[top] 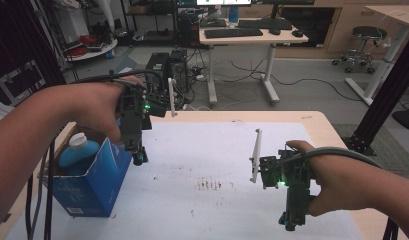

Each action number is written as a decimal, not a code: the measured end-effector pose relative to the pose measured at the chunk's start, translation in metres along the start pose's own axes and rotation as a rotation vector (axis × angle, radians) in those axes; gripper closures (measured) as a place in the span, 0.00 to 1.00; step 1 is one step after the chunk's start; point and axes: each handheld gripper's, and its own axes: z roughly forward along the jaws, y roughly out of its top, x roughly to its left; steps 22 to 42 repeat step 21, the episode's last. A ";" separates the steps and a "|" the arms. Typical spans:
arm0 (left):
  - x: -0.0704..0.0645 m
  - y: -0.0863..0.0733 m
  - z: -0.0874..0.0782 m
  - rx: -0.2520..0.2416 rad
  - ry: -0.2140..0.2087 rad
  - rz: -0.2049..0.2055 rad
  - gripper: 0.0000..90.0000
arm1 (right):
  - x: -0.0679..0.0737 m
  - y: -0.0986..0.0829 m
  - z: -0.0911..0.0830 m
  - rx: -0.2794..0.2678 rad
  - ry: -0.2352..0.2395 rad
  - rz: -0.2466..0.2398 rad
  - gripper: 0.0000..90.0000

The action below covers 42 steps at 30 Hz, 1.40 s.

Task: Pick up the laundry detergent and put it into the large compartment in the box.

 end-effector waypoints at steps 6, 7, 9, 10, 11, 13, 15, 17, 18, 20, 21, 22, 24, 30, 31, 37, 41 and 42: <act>0.003 0.001 0.001 0.001 -0.006 0.001 0.02 | -0.003 -0.001 0.001 -0.003 0.003 -0.001 0.03; 0.004 0.001 0.002 -0.003 -0.010 -0.001 0.02 | -0.004 0.000 0.001 0.000 0.001 0.003 0.03; 0.004 0.002 0.002 0.003 -0.011 0.002 0.02 | -0.004 -0.001 0.001 -0.002 0.003 0.003 0.03; 0.005 0.002 0.003 0.003 -0.011 0.000 0.02 | -0.005 -0.001 0.001 -0.002 0.003 -0.005 0.03; 0.005 0.002 0.003 0.003 -0.011 0.000 0.02 | -0.005 -0.001 0.001 -0.004 0.005 -0.003 0.03; 0.005 0.002 0.003 0.002 -0.016 0.002 0.02 | -0.006 -0.001 0.001 -0.006 0.010 -0.004 0.03; 0.006 0.001 0.003 0.007 -0.011 0.001 0.02 | -0.005 -0.001 0.000 -0.009 0.008 -0.002 0.03; 0.006 0.000 0.003 0.001 -0.009 -0.002 0.02 | -0.006 0.000 -0.001 -0.013 0.005 0.005 0.03; 0.006 -0.001 0.002 0.003 -0.009 -0.005 0.02 | -0.006 0.000 -0.001 -0.014 0.006 0.003 0.03; 0.005 -0.002 0.001 0.000 -0.005 -0.006 0.02 | -0.005 0.001 -0.001 -0.008 0.002 0.002 0.03; 0.005 -0.002 0.001 0.000 -0.005 -0.006 0.02 | -0.005 0.001 -0.001 -0.008 0.002 0.002 0.03; 0.005 -0.002 0.001 0.000 -0.005 -0.006 0.02 | -0.005 0.001 -0.001 -0.008 0.002 0.002 0.03; 0.005 -0.002 0.001 0.000 -0.005 -0.006 0.02 | -0.005 0.001 -0.001 -0.008 0.002 0.002 0.03; 0.005 -0.002 0.001 0.000 -0.005 -0.006 0.02 | -0.005 0.001 -0.001 -0.008 0.002 0.002 0.03; 0.005 -0.002 0.001 0.000 -0.005 -0.006 0.02 | -0.005 0.001 -0.001 -0.008 0.002 0.002 0.03; 0.005 -0.002 0.001 0.000 -0.005 -0.006 0.02 | -0.005 0.001 -0.001 -0.008 0.002 0.002 0.03; 0.005 -0.002 0.001 0.000 -0.005 -0.006 0.02 | -0.005 0.001 -0.001 -0.008 0.002 0.002 0.03; 0.005 -0.002 0.001 0.000 -0.005 -0.006 0.02 | -0.005 0.001 -0.001 -0.008 0.002 0.002 0.03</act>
